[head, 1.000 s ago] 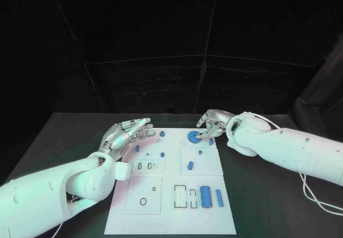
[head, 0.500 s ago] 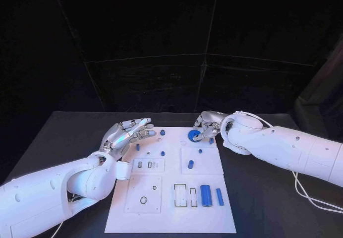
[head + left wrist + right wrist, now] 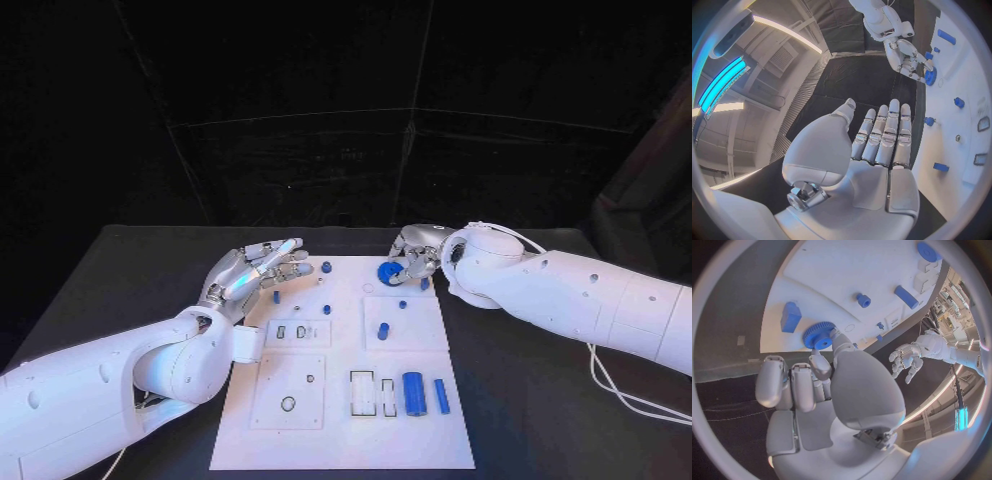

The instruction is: Assemble the parts on the task board

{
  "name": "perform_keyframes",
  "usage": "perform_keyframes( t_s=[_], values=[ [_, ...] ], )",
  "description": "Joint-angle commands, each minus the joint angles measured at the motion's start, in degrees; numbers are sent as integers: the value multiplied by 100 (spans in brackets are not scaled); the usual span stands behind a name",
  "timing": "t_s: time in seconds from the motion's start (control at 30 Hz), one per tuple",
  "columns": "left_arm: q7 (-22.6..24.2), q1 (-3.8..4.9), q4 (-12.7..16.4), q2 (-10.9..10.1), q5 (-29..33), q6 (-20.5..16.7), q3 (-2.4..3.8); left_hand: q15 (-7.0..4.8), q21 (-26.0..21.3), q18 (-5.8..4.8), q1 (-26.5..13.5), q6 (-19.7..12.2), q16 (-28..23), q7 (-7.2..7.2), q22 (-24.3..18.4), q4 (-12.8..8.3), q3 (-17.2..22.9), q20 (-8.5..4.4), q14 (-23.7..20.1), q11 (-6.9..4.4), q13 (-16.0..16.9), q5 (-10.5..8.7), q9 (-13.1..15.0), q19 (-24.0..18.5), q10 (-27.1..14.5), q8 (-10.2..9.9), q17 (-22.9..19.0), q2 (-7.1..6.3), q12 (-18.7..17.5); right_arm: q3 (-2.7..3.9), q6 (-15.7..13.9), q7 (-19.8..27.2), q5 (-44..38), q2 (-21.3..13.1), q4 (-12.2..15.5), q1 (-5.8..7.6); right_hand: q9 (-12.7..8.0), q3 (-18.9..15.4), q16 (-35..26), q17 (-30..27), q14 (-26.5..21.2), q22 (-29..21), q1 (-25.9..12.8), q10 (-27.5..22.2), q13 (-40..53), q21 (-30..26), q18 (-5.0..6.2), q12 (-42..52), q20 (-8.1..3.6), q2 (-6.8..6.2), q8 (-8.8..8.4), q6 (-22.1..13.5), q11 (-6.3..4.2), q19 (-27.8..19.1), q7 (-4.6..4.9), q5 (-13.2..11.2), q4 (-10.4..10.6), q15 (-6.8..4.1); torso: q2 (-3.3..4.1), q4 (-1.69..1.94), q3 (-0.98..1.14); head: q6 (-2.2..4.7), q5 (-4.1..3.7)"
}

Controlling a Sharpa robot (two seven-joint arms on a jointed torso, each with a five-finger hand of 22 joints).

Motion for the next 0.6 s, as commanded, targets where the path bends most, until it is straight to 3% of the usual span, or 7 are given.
perform_keyframes(
  t_s=[0.03, 0.17, 0.27, 0.4, 0.6],
  values=[
    [12, 9, 0, 4, -7, 79, 2, -9, -19, 80, -28, -17, -26, 269, -9, -9, -16, 17, 27, 14, -9, -13, -7, 39, 10, -23, -8, 40, -25, -16, 194, -49, -189, 7, -17, -17, 17, 122, 29, 20, 297, 28, 93, 40, 57, 38, -73, 60, -9, 118, 73, 123, -21, 28, -14, -119, -41, 5, 1, -5, -1, -14, -3],
    [20, 9, -3, 6, -7, 75, 1, -9, -19, 80, -28, -17, -26, 269, -9, -9, -16, 17, 27, 14, -9, -13, -7, 39, 10, -23, -8, 40, -25, -16, 121, 26, -389, 27, -17, -17, 19, 371, 39, 41, 296, 54, 318, 56, 143, 55, -76, 110, -27, 309, 131, 231, -40, 28, -24, -427, -210, -13, 1, -3, 3, -17, -11],
    [22, 9, -7, 6, -7, 74, 1, -9, -23, 81, -23, -18, -30, 268, -13, -18, -12, 17, 31, 14, -8, -13, -6, 43, 13, -28, -9, 46, -28, -16, 43, 91, -613, 43, -18, -18, 12, 654, 51, 70, 298, 76, 510, 76, 229, 68, -79, 157, -37, 394, 166, 344, -49, 27, -25, -528, -407, -22, 1, 1, 1, -18, -16],
    [23, 9, -11, 3, -7, 67, 0, -9, -23, 81, -23, -18, -30, 268, -13, -18, -12, 17, 31, 14, -8, -13, -6, 43, 13, -28, -9, 46, -28, -17, -90, 166, -908, 62, -7, -19, 12, 867, 68, 109, 304, 111, 503, 128, 333, 86, -84, 232, -46, 362, 225, 530, -76, 32, -63, -559, -520, -37, 0, 3, -1, -19, -11],
    [22, 9, -15, -5, -7, 59, 0, -9, -24, 81, -22, -17, -31, 268, -14, -20, -11, 17, 32, 13, -8, -13, -5, 44, 14, -29, -9, 48, -28, -18, -536, 324, -1198, 76, 111, -22, 14, 1180, 97, 173, 315, 195, 400, 210, 444, 124, -99, 310, -93, 399, 301, 804, -151, 66, -154, -750, -595, -95, 3, -4, -1, -10, -1]
  ],
)
